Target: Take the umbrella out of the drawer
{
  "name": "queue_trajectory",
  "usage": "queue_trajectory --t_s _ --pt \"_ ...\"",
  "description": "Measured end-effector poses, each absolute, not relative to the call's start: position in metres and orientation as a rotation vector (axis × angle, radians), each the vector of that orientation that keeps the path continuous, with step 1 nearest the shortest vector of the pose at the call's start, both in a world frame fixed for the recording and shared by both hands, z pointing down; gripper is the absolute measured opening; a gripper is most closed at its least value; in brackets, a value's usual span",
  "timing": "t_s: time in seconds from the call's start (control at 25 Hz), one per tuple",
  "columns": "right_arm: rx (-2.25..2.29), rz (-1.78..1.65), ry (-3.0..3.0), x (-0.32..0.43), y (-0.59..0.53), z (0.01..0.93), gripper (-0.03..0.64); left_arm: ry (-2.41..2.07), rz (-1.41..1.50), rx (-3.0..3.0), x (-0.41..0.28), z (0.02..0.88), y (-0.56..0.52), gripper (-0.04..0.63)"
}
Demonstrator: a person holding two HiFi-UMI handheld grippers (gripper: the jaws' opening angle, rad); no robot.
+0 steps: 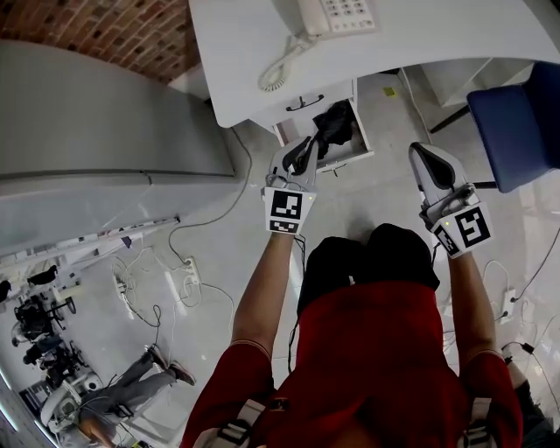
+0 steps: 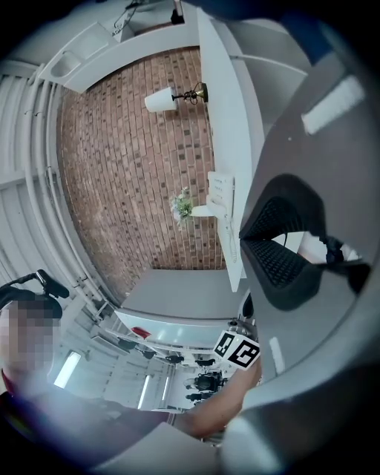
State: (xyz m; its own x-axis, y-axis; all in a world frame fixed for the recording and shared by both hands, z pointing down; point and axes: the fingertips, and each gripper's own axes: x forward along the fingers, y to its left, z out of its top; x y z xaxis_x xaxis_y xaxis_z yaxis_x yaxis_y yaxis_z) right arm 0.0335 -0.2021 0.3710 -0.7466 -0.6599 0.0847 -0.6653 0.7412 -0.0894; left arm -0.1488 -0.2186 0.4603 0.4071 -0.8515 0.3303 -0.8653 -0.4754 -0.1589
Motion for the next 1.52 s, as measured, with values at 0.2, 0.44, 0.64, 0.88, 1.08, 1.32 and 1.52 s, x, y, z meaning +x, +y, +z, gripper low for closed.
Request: queue_trajectory --t_s 0.2,0.44,0.64,0.88,1.08,1.32,1.52 --pt "1.101 0.166 -2.885 0.035 -0.216 0.409 0.012 -1.557 0.612 2.588 -0.150 0.507 -0.238 0.055" --pt "1.105 0.139 -2.889 0.036 -0.232 0.454 0.012 -1.468 0.715 2.573 -0.151 0.569 -0.258 0.105" --pt "1.107 0.114 -2.892 0.037 -0.237 0.489 0.012 -1.386 0.824 2.577 -0.150 0.615 -0.271 0.143" --pt "1.117 0.107 -2.885 0.042 -0.238 0.535 0.012 -1.265 0.962 2.564 -0.148 0.670 -0.286 0.200" --pt "1.135 0.056 -2.891 0.051 -0.240 0.569 0.012 -1.189 1.051 2.546 -0.145 0.713 -0.295 0.236" --pt "1.168 -0.020 -2.895 0.068 -0.249 0.612 0.012 -1.128 1.138 2.533 -0.139 0.775 -0.308 0.266" --pt "1.206 -0.049 -2.892 0.080 -0.249 0.639 0.012 -1.095 1.220 2.512 -0.139 0.812 -0.316 0.298"
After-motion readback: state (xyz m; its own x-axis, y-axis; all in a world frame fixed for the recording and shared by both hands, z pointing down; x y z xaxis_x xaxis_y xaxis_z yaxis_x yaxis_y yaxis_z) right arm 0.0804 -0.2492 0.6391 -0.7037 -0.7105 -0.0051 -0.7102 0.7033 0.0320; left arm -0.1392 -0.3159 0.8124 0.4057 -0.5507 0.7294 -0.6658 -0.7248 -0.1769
